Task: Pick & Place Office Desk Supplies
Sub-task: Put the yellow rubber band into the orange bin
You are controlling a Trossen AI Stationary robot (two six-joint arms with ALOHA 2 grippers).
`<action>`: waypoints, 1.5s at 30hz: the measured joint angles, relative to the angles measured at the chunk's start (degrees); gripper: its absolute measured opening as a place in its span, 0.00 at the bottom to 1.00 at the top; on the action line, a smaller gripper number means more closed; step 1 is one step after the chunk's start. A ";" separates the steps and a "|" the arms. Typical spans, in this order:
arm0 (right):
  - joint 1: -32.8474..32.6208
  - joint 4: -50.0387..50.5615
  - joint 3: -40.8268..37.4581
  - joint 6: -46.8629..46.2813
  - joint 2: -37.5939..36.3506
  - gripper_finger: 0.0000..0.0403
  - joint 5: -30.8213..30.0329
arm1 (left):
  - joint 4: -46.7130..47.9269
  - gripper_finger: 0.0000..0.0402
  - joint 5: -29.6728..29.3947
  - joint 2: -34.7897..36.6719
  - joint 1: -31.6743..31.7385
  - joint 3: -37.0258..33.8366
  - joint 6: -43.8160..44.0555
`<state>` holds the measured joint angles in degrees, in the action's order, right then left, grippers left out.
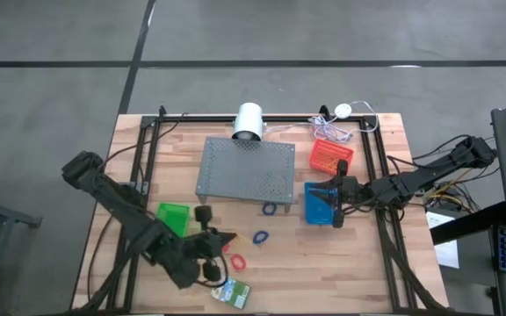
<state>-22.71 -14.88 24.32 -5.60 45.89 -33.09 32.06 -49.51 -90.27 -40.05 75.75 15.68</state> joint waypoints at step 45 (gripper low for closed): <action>0.37 -7.03 2.61 3.02 0.72 0.17 10.73 | -18.16 0.00 25.15 0.10 35.35 -0.09 -34.99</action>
<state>-22.35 -21.91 26.92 -2.58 46.60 -22.36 13.89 -24.36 -90.17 -4.70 75.66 -19.31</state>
